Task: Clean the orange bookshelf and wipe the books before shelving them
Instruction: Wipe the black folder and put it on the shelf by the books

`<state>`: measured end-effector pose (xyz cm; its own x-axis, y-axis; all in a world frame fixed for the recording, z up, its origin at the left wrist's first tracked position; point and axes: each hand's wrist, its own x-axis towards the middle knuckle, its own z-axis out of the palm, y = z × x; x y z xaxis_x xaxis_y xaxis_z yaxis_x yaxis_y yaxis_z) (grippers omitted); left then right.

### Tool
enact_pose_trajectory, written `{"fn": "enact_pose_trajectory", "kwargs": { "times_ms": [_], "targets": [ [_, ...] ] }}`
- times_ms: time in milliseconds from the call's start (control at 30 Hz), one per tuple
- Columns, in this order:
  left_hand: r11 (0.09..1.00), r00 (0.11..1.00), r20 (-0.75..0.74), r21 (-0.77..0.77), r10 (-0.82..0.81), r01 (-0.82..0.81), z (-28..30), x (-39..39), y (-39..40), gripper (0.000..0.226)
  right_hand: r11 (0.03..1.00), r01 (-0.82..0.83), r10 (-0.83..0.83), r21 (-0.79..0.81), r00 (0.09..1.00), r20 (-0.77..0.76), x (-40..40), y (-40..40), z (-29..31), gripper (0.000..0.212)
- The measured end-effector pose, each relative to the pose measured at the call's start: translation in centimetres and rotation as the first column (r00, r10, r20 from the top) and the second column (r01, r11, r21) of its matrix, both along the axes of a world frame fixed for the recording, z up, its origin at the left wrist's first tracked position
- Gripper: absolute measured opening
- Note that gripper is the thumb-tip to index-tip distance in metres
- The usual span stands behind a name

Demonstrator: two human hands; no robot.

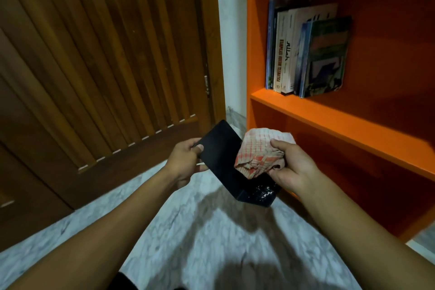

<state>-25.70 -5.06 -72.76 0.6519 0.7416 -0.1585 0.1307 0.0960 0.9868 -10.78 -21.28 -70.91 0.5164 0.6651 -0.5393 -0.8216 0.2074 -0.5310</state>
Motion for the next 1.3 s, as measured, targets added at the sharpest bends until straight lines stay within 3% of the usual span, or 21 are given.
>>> {"fn": "enact_pose_trajectory", "kwargs": {
  "times_ms": [67,167,300,367,400,433,500,600,700,800,933,1000,1100,1233,1300],
  "targets": [
    [0.999,0.999,-0.008,0.013,-0.037,0.037,0.4,-0.5,-0.9,0.030,0.995,0.096,-0.092,-0.030,0.990,0.106,-0.4,0.4,-0.2,0.019],
    [0.992,0.995,-0.048,0.090,-0.087,0.091,0.7,-0.8,-2.0,0.029,0.974,0.224,-0.222,0.029,0.920,0.324,-0.8,0.8,-0.3,0.033],
    [0.975,0.987,-0.046,0.152,-0.156,0.161,0.9,0.2,-3.7,0.029,0.984,0.168,-0.093,-0.050,0.743,0.663,-1.9,1.8,-1.1,0.056],
    [0.971,0.986,-0.023,0.171,-0.163,0.165,0.9,1.4,-4.7,0.030,0.969,0.136,0.085,-0.206,0.599,0.796,-2.6,2.7,-2.6,0.065],
    [0.971,0.987,-0.007,0.177,-0.162,0.160,0.8,1.9,-5.1,0.030,0.955,0.139,0.163,-0.262,0.492,0.855,-3.1,2.9,-3.2,0.058],
    [0.971,0.988,0.006,0.184,-0.156,0.152,0.8,2.3,-5.4,0.031,0.950,0.146,0.203,-0.277,0.388,0.899,-3.6,3.0,-3.8,0.050],
    [0.970,0.990,0.019,0.204,-0.141,0.134,0.6,2.7,-5.5,0.030,0.955,0.133,0.231,-0.266,0.230,0.945,-4.6,2.8,-5.1,0.055],
    [0.983,0.996,0.057,0.177,-0.062,0.051,0.5,2.9,-4.4,0.030,0.957,0.072,0.272,-0.282,0.127,0.954,-6.5,2.4,-6.5,0.069],
    [0.984,0.997,0.069,0.168,0.042,-0.053,0.3,3.0,-2.9,0.029,0.949,-0.019,0.315,-0.316,0.150,0.937,-8.0,2.4,-7.6,0.069],
    [0.942,0.998,-0.007,0.332,0.057,-0.052,0.1,2.2,-1.4,0.031,0.924,-0.149,0.377,-0.352,0.194,0.906,-8.8,2.0,-7.9,0.046],
    [0.923,0.996,-0.013,0.376,0.090,-0.079,0.2,1.3,-0.2,0.028,0.919,-0.114,0.383,-0.377,0.475,0.792,-7.9,2.4,-6.6,0.027],
    [0.932,0.994,-0.022,0.350,0.111,-0.096,0.3,1.1,-0.1,0.027,0.943,-0.047,0.283,-0.331,0.638,0.717,-6.3,2.5,-5.4,0.023],
    [0.939,0.996,-0.021,0.334,0.092,-0.080,0.4,0.7,-0.3,0.026,0.990,0.035,0.057,-0.137,0.787,0.615,-3.8,1.8,-2.9,0.033],
    [0.925,0.999,0.017,0.377,0.031,-0.036,0.6,0.9,-1.8,0.025,0.972,0.226,-0.220,0.068,0.760,0.612,-1.6,1.6,-1.6,0.037],
    [0.913,0.998,0.059,0.406,0.024,-0.046,0.5,1.7,-2.9,0.026,0.967,0.252,-0.214,0.036,0.728,0.651,-1.9,2.0,-2.2,0.046]
  ]
}}
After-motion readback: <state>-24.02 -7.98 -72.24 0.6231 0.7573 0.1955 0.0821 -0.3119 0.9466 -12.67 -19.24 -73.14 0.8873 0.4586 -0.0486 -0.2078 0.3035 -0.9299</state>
